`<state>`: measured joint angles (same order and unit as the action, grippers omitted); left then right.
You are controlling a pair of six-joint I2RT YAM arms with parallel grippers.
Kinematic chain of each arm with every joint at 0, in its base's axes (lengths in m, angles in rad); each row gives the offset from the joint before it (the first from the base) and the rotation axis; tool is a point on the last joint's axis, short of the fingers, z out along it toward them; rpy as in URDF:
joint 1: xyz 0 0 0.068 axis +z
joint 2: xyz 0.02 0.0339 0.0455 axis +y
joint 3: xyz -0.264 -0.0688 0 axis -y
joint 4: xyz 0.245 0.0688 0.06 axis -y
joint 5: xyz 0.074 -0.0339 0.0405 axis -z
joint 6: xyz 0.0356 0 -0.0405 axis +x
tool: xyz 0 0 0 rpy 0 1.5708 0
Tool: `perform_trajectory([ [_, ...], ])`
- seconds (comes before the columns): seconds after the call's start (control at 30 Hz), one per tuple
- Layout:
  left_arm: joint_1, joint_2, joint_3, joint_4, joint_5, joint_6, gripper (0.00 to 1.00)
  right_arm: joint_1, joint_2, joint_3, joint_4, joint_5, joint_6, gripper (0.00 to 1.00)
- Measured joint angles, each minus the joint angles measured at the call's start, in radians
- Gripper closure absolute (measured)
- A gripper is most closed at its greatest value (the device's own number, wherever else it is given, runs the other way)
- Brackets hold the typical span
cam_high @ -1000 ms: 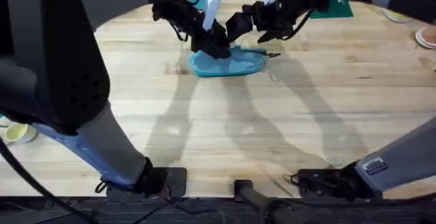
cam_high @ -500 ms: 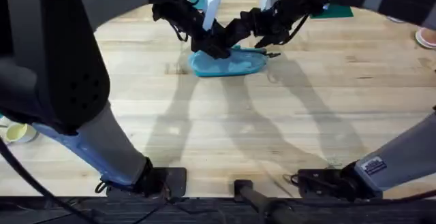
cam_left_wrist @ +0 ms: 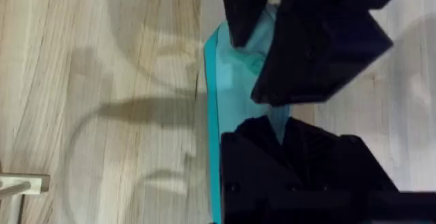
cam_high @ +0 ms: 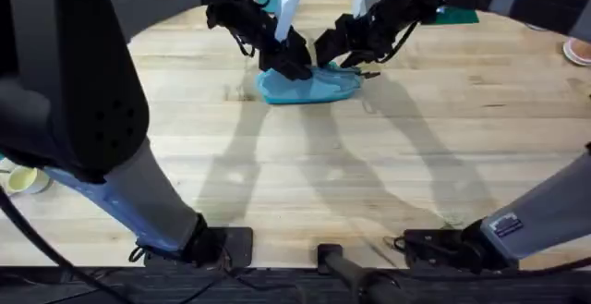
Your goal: Unzip the bag, pick up the pens from the table one at a time and place them inside, then zip the bag closed.
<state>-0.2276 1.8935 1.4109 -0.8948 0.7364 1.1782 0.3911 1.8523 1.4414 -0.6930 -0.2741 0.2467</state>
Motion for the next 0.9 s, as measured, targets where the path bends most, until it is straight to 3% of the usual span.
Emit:
perform_trajectory([
  [0.07,0.0,0.0,0.0,0.0,0.0,-0.001,0.959,0.002,0.0,0.0,0.0,-0.004,0.008,0.595],
  [0.17,0.0,0.0,0.0,0.0,0.0,0.0,0.959,0.005,0.0,0.0,0.001,-0.01,0.02,0.858],
  [0.27,0.0,0.0,-0.001,0.0,0.0,-0.001,0.959,0.005,0.0,0.0,0.001,-0.011,0.022,0.964],
  [0.9,0.0,0.0,-0.001,-0.003,0.0,0.0,0.959,0.004,-0.013,0.0,0.0,-0.03,0.022,0.971],
])
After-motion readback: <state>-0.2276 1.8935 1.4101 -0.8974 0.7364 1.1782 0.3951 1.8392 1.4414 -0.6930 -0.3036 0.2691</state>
